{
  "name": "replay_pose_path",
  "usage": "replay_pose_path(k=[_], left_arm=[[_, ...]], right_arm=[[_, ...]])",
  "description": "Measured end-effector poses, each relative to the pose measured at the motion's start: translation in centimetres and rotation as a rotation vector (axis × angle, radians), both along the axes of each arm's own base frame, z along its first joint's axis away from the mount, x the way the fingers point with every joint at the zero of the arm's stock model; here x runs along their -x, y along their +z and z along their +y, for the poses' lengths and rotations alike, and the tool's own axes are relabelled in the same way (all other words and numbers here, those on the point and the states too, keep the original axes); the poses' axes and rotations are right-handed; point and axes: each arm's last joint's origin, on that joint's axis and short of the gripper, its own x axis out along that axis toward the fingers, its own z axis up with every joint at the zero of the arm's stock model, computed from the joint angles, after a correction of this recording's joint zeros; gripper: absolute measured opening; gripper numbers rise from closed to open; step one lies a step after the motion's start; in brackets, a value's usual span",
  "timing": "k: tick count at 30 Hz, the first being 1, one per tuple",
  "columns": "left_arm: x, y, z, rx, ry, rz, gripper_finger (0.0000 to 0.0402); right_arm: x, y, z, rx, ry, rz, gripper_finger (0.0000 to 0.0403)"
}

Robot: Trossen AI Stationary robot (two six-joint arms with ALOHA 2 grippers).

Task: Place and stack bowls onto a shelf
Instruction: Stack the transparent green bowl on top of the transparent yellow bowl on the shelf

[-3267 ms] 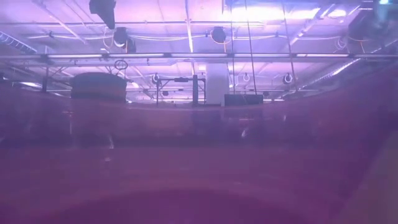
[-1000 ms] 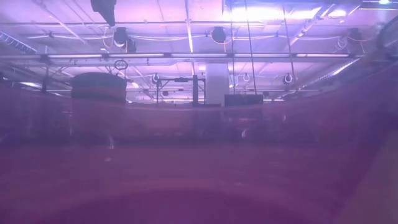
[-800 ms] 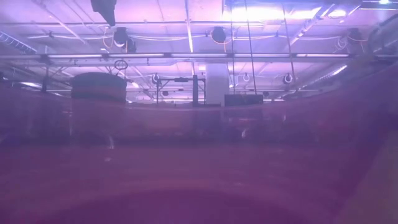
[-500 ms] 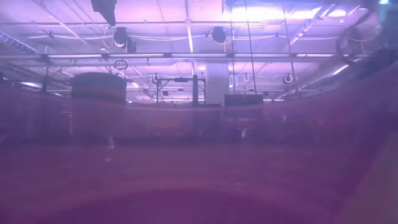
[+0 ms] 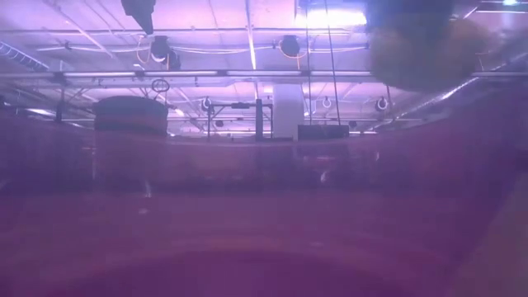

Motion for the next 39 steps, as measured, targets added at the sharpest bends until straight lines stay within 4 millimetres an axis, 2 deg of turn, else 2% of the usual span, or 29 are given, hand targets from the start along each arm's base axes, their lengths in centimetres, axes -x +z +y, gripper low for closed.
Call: replay_pose_path(k=[4, 8, 11, 15, 22, 25, 28, 34, 39], left_arm=[[0.0, 0.0, 0.0, -0.005, 0.002, -0.001, 0.0072], [-0.3, 0.1, 0.1, -0.03, -0.04, -0.024, 0.0072], [-0.9, 0.4, 0.2, -0.062, -0.072, -0.084, 0.0072], [-2.0, 1.1, 0.5, -0.057, -0.003, -0.234, 0.0072], [-4.3, 1.8, 0.2, -0.043, 0.042, -0.419, 0.0072], [-5.7, 1.7, -0.3, -0.025, 0.056, -0.472, 0.0072], [-7.0, 0.8, -0.7, -0.015, 0.032, -0.436, 0.0072], [-8.2, -0.3, -1.3, -0.005, 0.008, -0.387, 0.0072], [-9.2, -0.6, -1.6, 0.021, 0.035, -0.413, 0.0072]], right_arm=[[-1.6, 3.5, -2.9, 0.075, -0.01, -0.137, 0.0], [-3.3, 5.0, -4.8, 0.154, 0.038, -0.191, 0.0], [-4.9, 4.5, -5.7, 0.214, 0.042, -0.175, 0.0], [-7.1, 3.2, -6.7, 0.347, -0.039, -0.172, 0.0], [-10.1, 2.3, -7.6, 0.468, -0.146, -0.274, 0.0], [-10.5, 2.8, -7.8, 0.511, -0.181, -0.333, 0.0], [-10.7, 3.5, -7.8, 0.532, -0.173, -0.392, 0.0], [-11.1, 4.2, -7.9, 0.581, -0.138, -0.464, 0.0], [-11.3, 4.8, -8.3, 0.586, -0.178, -0.532, 0.0]])
